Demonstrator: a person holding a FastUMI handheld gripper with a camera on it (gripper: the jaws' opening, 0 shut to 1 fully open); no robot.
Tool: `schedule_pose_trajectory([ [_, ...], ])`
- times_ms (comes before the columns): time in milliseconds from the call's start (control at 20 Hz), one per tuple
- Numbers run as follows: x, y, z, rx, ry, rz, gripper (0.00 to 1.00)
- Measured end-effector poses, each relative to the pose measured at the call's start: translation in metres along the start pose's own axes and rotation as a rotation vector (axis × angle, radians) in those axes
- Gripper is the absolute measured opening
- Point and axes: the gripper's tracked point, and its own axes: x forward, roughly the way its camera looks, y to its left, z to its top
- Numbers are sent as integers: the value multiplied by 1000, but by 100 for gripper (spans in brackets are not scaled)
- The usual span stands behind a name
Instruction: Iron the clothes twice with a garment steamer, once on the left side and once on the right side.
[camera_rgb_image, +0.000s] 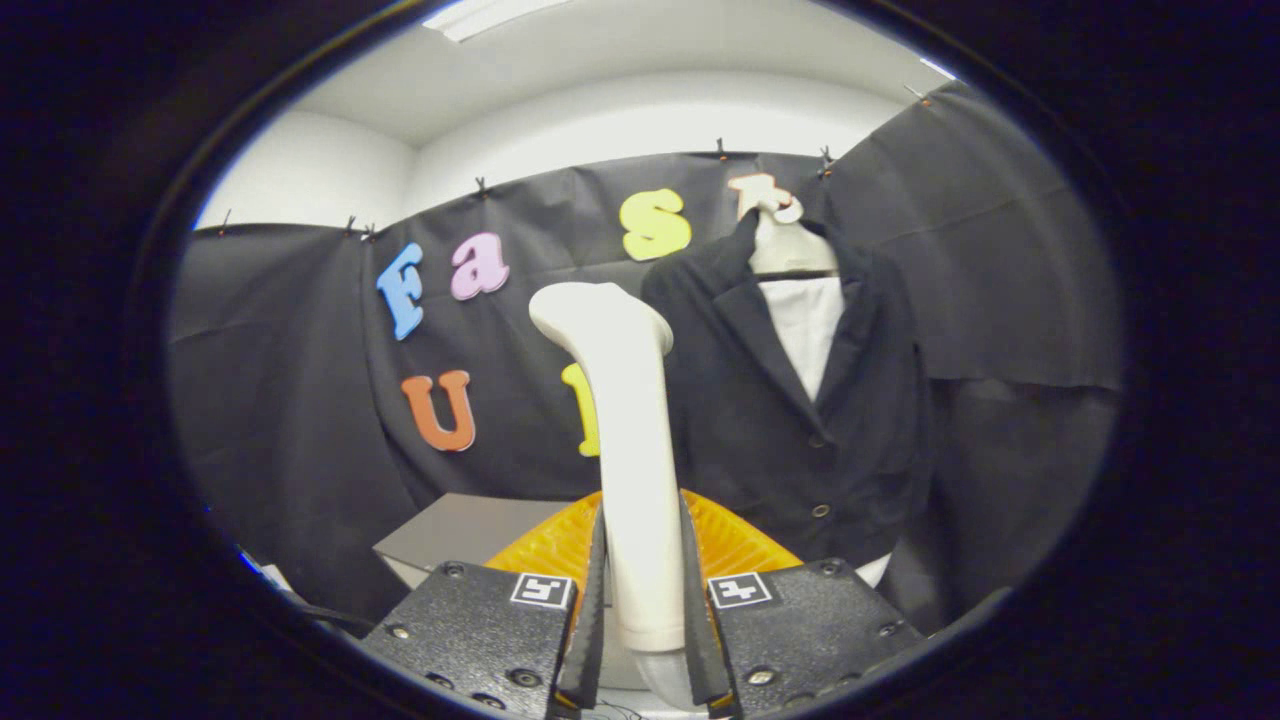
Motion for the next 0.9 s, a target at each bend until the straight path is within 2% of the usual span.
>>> schedule_pose_trajectory([
  [300,24,-58,37,19,-56,-79,36],
  [650,77,-78,59,-2,-71,-102,36],
  [900,97,-86,58,-53,-72,-126,37],
])
